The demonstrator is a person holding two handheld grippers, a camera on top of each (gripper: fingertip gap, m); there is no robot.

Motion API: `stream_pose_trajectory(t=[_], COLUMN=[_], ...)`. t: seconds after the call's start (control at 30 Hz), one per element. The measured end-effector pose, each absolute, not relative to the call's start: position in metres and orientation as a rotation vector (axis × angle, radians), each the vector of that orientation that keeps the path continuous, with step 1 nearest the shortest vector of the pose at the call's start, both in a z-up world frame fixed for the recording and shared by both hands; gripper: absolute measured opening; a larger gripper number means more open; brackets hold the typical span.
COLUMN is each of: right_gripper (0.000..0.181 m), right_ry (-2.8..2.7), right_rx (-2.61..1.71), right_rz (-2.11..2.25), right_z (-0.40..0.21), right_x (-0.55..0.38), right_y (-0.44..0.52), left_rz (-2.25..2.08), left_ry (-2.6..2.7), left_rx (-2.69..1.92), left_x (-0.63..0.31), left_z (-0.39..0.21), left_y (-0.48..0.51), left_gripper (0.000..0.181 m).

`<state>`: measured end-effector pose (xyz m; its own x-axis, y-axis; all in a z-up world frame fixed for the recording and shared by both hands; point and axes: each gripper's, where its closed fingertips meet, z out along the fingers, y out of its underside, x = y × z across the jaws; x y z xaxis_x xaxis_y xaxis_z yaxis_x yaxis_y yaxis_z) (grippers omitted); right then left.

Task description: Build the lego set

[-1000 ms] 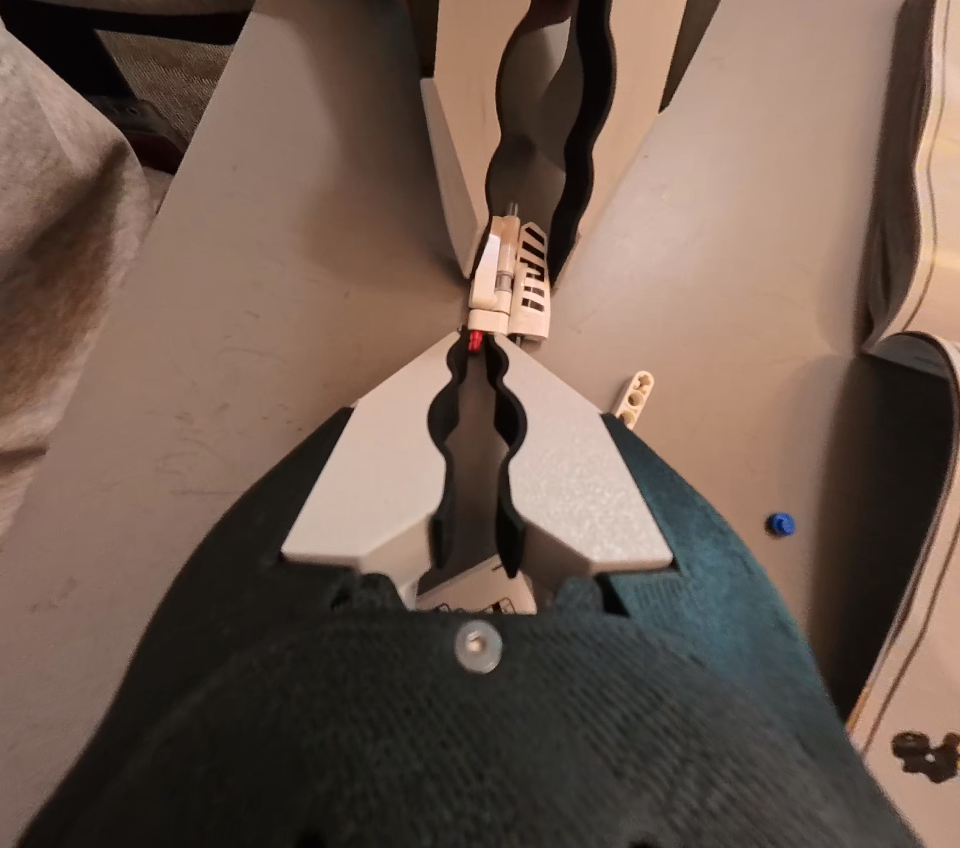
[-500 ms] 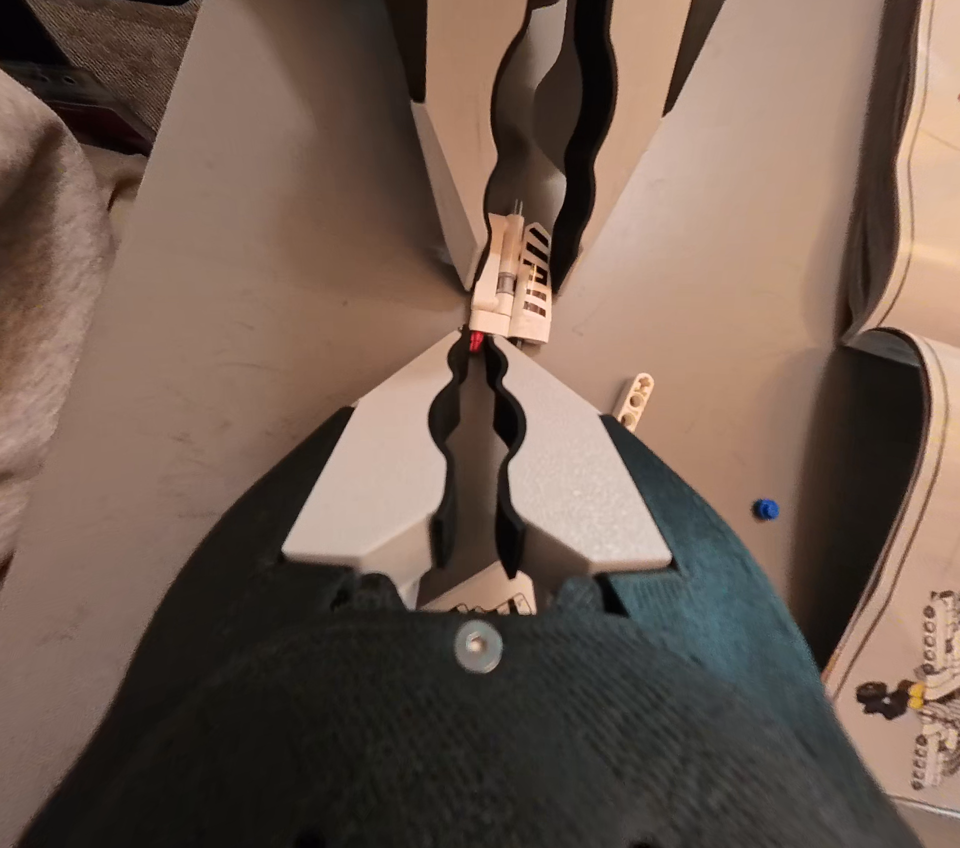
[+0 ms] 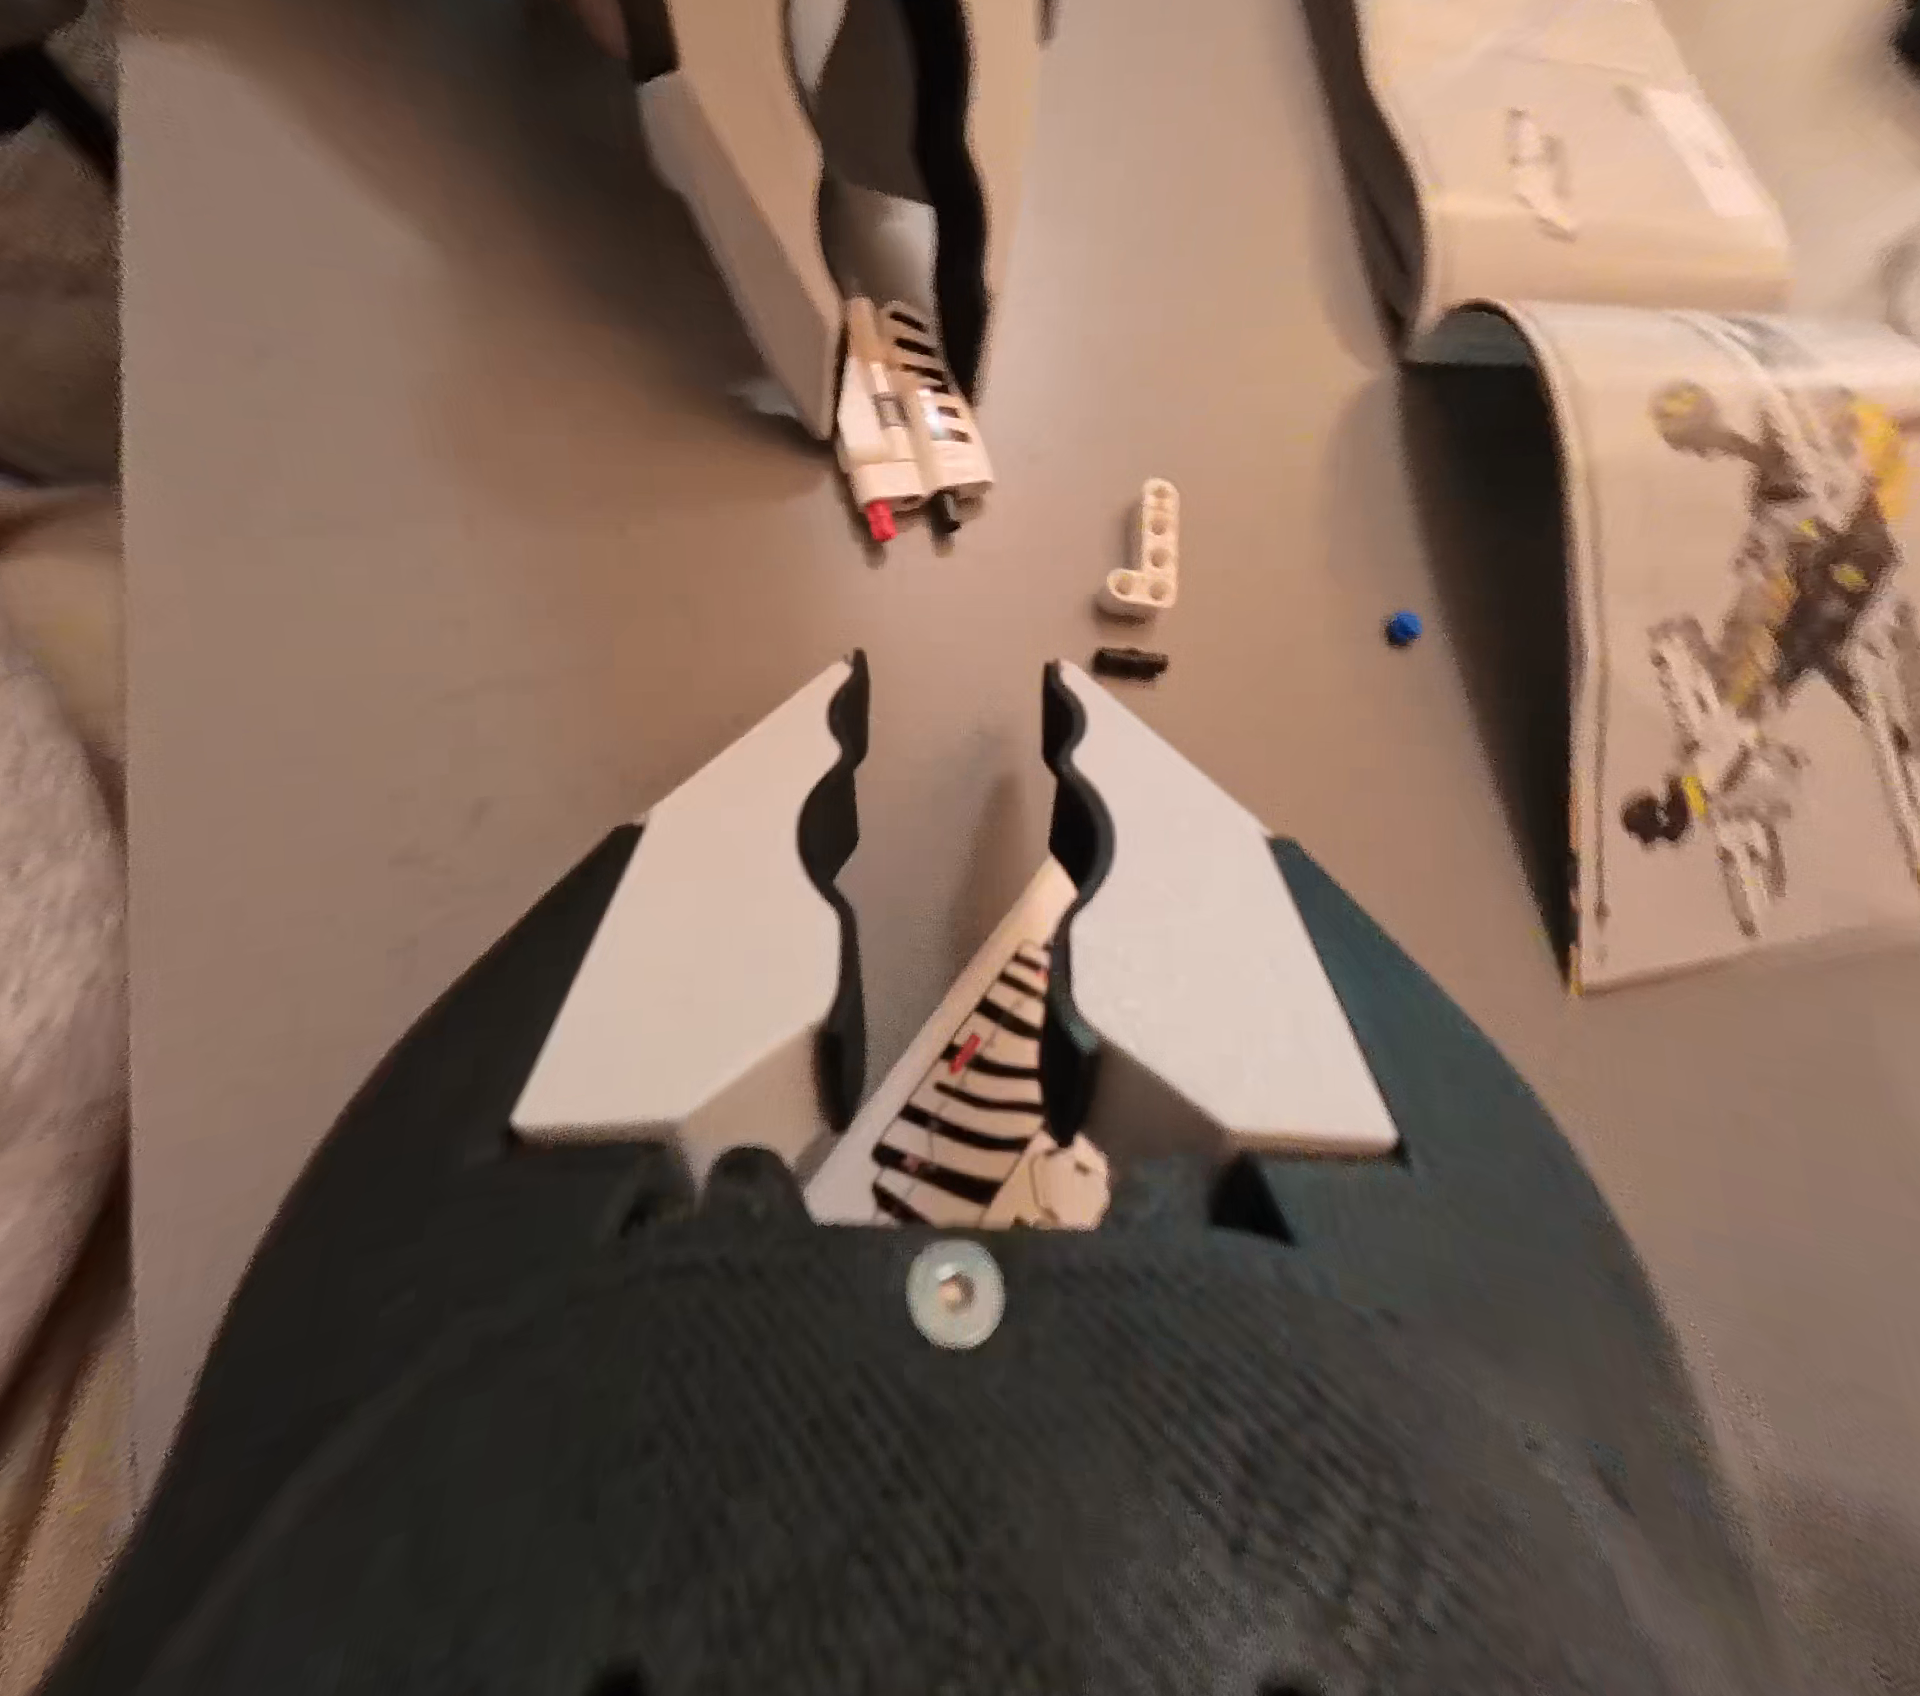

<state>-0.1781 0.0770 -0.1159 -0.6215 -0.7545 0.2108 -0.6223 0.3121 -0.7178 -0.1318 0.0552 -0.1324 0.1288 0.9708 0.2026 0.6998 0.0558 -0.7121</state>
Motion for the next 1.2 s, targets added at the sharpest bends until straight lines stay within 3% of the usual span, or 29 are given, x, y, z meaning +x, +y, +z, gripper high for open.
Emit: stream_pose_trajectory(t=[0.23,0.73,0.97,1.2], right_gripper=[0.028,0.026,0.016,0.029], right_ry=[2.457,2.477,2.318,2.332], right_rx=[-0.930,-1.081,-1.029,-1.000], right_rz=[-1.491,-1.160,-1.524,-1.324], right_z=[-0.094,-0.119,-0.080,-0.103], right_x=[-0.200,-0.178,-0.188,-0.191], right_y=[0.058,0.010,0.009,0.019], left_rz=[0.506,0.472,0.464,0.463], left_ry=[-1.634,-1.634,-1.635,-1.635], left_rx=[-1.715,-1.685,-1.677,-1.675], left_x=[-0.132,-0.132,-0.132,-0.132], left_z=[-0.133,-0.132,-0.132,-0.132], left_y=[0.055,0.055,0.055,0.055], left_gripper=[0.029,0.029,0.029,0.029])
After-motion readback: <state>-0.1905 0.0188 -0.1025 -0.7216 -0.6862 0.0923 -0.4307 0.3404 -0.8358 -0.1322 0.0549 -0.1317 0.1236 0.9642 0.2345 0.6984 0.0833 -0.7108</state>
